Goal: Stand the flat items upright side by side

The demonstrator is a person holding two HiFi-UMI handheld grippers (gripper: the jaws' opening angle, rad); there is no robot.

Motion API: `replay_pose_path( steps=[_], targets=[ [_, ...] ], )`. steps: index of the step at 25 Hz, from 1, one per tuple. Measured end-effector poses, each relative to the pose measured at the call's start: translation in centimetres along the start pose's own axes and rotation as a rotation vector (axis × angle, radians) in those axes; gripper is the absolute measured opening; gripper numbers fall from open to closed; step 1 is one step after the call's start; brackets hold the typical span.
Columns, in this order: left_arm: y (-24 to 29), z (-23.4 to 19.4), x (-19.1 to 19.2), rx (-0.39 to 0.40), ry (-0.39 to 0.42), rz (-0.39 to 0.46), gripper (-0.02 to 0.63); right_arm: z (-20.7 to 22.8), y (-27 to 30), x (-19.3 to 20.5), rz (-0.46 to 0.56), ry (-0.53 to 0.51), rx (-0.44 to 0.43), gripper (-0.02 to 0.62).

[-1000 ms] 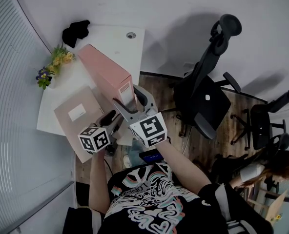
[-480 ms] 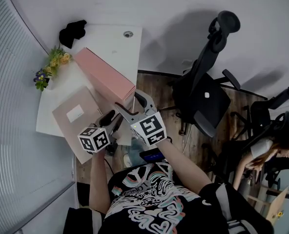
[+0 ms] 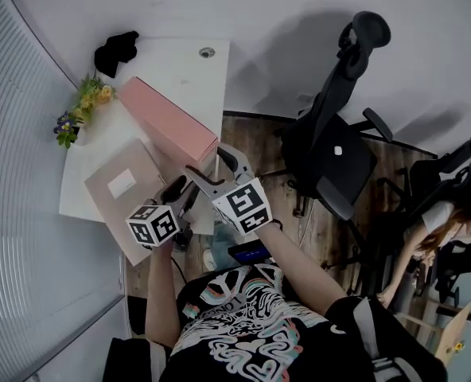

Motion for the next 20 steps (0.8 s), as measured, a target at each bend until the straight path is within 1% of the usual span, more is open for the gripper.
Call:
replay_pose_path(
  steps=[10,20],
  targets=[
    [0.0,0.3,-0.1,0.009,0.004,0.003,0.181,0.0,-0.5,0.1,-0.003,0.022,0.019,0.302],
    [-0.6,0.7,-0.7,-0.020,0.035,0.035,0.181,0.0,-2.0,-0.4,0.032,0.051,0.046,0.304]
  ],
)
Point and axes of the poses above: the fingertips, and each gripper's own axes: y forward along the fingers, z to its right, x out of its underside, the point moved 10 cm from there along -y, backward along the fingers, and after that the axes turned 6 degrees about y, right-handed, at the moved point
